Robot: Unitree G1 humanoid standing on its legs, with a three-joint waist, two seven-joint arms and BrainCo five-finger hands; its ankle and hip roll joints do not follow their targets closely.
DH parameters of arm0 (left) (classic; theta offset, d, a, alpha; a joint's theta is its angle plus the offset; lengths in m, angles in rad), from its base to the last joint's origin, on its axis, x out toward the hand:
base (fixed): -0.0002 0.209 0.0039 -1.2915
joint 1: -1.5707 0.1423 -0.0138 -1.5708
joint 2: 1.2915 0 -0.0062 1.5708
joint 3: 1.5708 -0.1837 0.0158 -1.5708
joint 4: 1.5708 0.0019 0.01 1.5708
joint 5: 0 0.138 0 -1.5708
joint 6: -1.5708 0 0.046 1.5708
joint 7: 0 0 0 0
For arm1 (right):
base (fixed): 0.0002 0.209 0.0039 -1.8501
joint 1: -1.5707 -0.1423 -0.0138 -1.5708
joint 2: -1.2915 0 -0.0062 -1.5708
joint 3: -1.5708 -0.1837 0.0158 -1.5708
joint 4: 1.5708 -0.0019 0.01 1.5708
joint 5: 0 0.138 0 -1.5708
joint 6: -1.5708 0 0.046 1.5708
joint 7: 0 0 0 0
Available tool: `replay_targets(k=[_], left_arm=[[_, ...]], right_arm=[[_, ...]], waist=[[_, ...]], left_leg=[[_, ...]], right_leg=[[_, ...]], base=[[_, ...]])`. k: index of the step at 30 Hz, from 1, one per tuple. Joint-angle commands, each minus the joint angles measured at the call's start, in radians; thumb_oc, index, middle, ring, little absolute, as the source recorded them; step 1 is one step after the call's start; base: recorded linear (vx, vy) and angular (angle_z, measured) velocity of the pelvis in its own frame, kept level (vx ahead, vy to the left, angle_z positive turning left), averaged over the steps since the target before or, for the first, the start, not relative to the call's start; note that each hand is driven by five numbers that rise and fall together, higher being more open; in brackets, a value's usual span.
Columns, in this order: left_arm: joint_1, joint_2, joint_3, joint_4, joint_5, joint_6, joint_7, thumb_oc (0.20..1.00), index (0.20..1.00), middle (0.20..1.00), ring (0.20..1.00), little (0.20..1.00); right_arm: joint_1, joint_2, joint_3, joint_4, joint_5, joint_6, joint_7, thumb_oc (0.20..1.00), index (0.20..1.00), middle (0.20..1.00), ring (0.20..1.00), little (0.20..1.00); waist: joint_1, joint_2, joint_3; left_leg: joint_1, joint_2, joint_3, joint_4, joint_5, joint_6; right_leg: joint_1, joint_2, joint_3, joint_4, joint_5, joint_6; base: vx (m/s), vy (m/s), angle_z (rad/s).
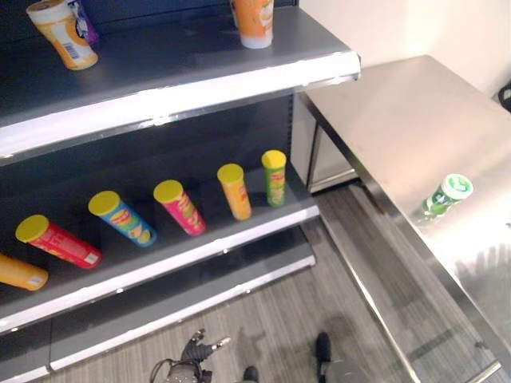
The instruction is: Put the goods on the table back onto the shelves and tidy them up.
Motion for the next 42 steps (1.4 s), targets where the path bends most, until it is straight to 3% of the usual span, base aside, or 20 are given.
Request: replay_targets(k=[1, 11, 23, 37, 41, 42], left_arm=[[-0.033, 0.043, -0.014, 0.021, -0.011, -0.012, -0.002, 1.000, 1.000, 1.000, 1.000, 1.000], [-0.026, 0.055, -0.010, 0.028, -0.003, -0.017, -0.013, 1.000, 1.000, 1.000, 1.000, 1.000], [-0.015, 0.062, -0.029, -0.003, -0.024, -0.024, -0.018, 1.000, 1.000, 1.000, 1.000, 1.000], [0.000, 0.057, -0.031, 0.028, -0.035, -0.021, -0.014, 1.000, 1.000, 1.000, 1.000, 1.000], [-0.003, 0.060, -0.037, 0.031, -0.045, -0.023, -0.019, 1.000, 1.000, 1.000, 1.000, 1.000], [-0.001, 0.060, -0.037, 0.031, -0.044, -0.022, -0.021, 1.000, 1.000, 1.000, 1.000, 1.000]], right_arm=[[-0.034, -0.067, -0.022, 0.003, 0.078, -0.058, 0.007, 1.000, 1.000, 1.000, 1.000, 1.000], [-0.018, -0.070, 0.033, -0.044, 0.118, -0.081, 0.112, 1.000, 1.000, 1.000, 1.000, 1.000], [-0.154, -0.120, 0.178, 0.061, 0.105, -0.072, 0.119, 1.000, 1.000, 1.000, 1.000, 1.000], [-0.216, -0.131, 0.228, 0.135, 0.131, -0.073, 0.104, 1.000, 1.000, 1.000, 1.000, 1.000], [-0.238, -0.151, 0.277, 0.189, 0.167, -0.067, 0.142, 1.000, 1.000, 1.000, 1.000, 1.000], [-0.241, -0.152, 0.281, 0.193, 0.168, -0.066, 0.147, 0.736, 0.736, 0.736, 0.736, 0.736]], waist=[[0.021, -0.015, -0.023], [0.014, 0.004, -0.019], [0.043, 0.012, -0.016], [0.070, 0.018, -0.015], [0.076, 0.017, -0.012], [0.076, 0.018, -0.012]], left_leg=[[-0.058, 0.074, 0.048, 0.066, -0.015, -0.066], [-0.052, 0.081, 0.071, 0.051, 0.000, -0.080], [-0.045, 0.082, 0.071, 0.036, 0.012, -0.085], [-0.052, 0.098, 0.051, 0.030, 0.035, -0.101], [-0.055, 0.107, 0.048, 0.029, 0.045, -0.109], [-0.054, 0.108, 0.048, 0.028, 0.046, -0.110]], right_leg=[[-0.003, -0.082, 0.002, 0.078, -0.168, 0.086], [0.007, -0.089, -0.022, 0.097, -0.184, 0.075], [0.018, -0.092, -0.038, 0.098, -0.192, 0.070], [0.045, -0.079, -0.078, 0.093, -0.209, 0.057], [0.056, -0.074, -0.093, 0.091, -0.215, 0.053], [0.058, -0.073, -0.095, 0.090, -0.216, 0.052]], base=[[0.03, -0.030, -0.03], [0.02, -0.009, 0.04], [0.00, -0.006, 0.02], [0.00, -0.029, 0.09], [-0.01, -0.037, 0.13], [0.00, -0.016, 0.14]])
